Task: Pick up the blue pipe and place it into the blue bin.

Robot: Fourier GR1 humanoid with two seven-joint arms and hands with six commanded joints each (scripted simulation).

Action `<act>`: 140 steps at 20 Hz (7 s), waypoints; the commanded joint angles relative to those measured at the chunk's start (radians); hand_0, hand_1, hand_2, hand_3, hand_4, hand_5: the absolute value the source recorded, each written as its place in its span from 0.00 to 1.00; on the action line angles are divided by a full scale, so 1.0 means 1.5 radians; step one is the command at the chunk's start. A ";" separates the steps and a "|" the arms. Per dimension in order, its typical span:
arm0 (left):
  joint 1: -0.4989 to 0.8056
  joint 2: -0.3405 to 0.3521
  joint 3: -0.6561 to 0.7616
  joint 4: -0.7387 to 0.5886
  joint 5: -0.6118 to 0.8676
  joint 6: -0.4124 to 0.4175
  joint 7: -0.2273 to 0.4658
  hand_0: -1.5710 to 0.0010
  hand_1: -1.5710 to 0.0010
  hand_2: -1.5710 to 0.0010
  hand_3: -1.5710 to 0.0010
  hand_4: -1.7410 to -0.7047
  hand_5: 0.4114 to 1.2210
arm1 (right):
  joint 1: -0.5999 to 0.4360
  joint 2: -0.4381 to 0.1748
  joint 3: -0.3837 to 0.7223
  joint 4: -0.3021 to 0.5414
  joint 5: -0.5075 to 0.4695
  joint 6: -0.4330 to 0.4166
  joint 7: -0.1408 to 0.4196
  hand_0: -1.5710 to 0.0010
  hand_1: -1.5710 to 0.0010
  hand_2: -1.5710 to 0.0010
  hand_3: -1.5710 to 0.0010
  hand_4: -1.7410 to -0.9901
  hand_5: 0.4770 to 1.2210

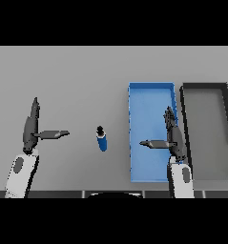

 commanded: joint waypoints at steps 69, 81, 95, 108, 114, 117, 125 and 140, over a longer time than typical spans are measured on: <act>-0.087 -0.239 -0.244 0.005 -0.129 -0.249 -0.109 0.02 0.01 0.01 0.01 0.27 0.99 | 0.054 -0.120 0.028 -0.061 0.096 0.041 -0.068 1.00 1.00 1.00 1.00 0.72 0.22; -0.111 -0.265 -0.239 -0.038 -0.155 -0.288 -0.048 0.00 0.00 0.00 0.00 0.27 1.00 | 0.138 -0.092 0.039 -0.132 0.154 -0.027 -0.096 1.00 1.00 1.00 1.00 0.80 0.22; -0.096 -0.287 -0.219 -0.053 -0.179 -0.333 -0.032 0.00 0.00 0.00 0.00 0.26 1.00 | 0.126 -0.160 0.095 -0.362 -0.068 0.143 0.114 1.00 0.99 0.93 1.00 0.66 0.12; -0.102 -0.305 -0.187 -0.028 -0.210 -0.372 -0.054 0.00 0.00 0.00 0.00 0.27 1.00 | -0.172 -0.167 0.225 -0.344 -0.092 0.217 0.272 1.00 1.00 0.97 1.00 0.65 0.10; -0.092 -0.319 -0.173 -0.038 -0.212 -0.389 -0.027 0.00 0.00 0.00 0.00 0.26 1.00 | -0.280 -0.149 0.242 -0.282 -0.102 0.237 0.342 0.98 0.98 0.95 1.00 0.74 0.06; -0.092 -0.325 -0.170 -0.040 -0.229 -0.393 -0.020 0.00 0.00 0.00 0.00 0.27 1.00 | -0.319 -0.134 0.244 -0.250 -0.107 0.246 0.348 0.96 0.93 0.89 0.97 0.72 0.03; -0.084 -0.336 -0.161 -0.040 -0.208 -0.408 -0.006 0.00 0.00 0.00 0.03 0.06 1.00 | -0.337 -0.099 0.263 -0.219 -0.122 0.241 0.324 0.23 0.23 0.22 0.35 0.21 0.23; -0.081 -0.319 -0.154 -0.054 -0.247 -0.404 -0.039 0.26 0.32 0.34 0.41 0.26 1.00 | -0.348 -0.131 0.317 -0.213 -0.114 0.161 0.246 0.01 0.01 0.01 0.01 0.01 0.97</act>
